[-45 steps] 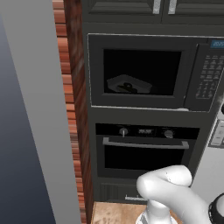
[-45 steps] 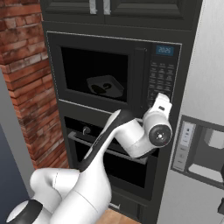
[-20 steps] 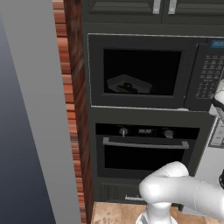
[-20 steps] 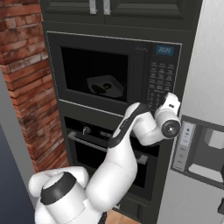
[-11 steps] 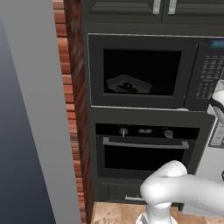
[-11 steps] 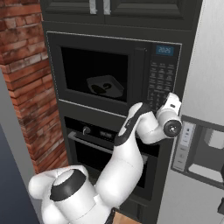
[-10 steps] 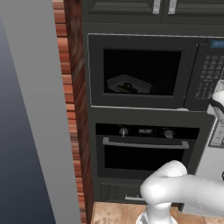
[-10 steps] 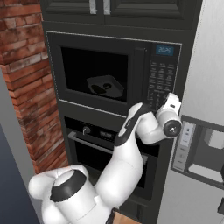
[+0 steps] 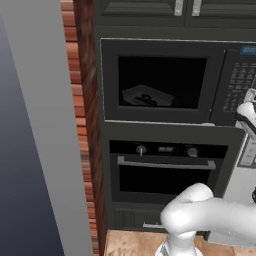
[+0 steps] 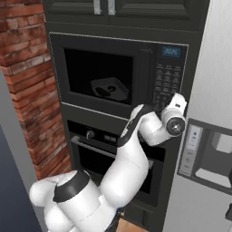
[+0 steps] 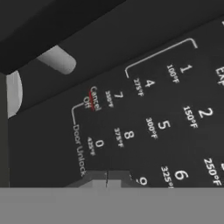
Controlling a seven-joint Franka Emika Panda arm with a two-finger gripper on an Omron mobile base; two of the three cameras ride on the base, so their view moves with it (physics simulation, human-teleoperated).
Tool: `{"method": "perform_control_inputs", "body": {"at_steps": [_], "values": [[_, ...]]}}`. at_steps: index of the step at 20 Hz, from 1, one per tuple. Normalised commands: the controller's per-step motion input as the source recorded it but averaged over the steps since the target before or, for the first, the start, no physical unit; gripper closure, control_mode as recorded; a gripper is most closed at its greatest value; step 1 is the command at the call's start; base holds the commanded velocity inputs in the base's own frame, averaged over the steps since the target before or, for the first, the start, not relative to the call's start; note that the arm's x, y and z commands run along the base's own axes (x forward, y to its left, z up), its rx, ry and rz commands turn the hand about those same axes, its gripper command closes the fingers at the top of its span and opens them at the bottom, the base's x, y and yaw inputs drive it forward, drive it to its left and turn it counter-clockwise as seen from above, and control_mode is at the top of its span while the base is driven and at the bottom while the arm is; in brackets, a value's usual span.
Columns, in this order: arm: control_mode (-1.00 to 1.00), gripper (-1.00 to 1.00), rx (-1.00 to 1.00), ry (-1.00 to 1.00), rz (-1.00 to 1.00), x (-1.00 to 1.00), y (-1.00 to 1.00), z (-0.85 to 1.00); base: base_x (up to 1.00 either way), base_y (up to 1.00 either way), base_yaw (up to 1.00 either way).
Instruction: Place the tupperware containing the shrimp and corn meal in the microwave. Close the microwave door and press the start button to reheat the meal.
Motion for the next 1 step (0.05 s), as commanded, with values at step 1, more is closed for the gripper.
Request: {"method": "perform_control_inputs", "body": {"at_steps": [1], "values": [[-1.0,1.0,0.0,0.2,-0.1,0.65,-0.56,0.01,0.0,0.0,0.0]]}}
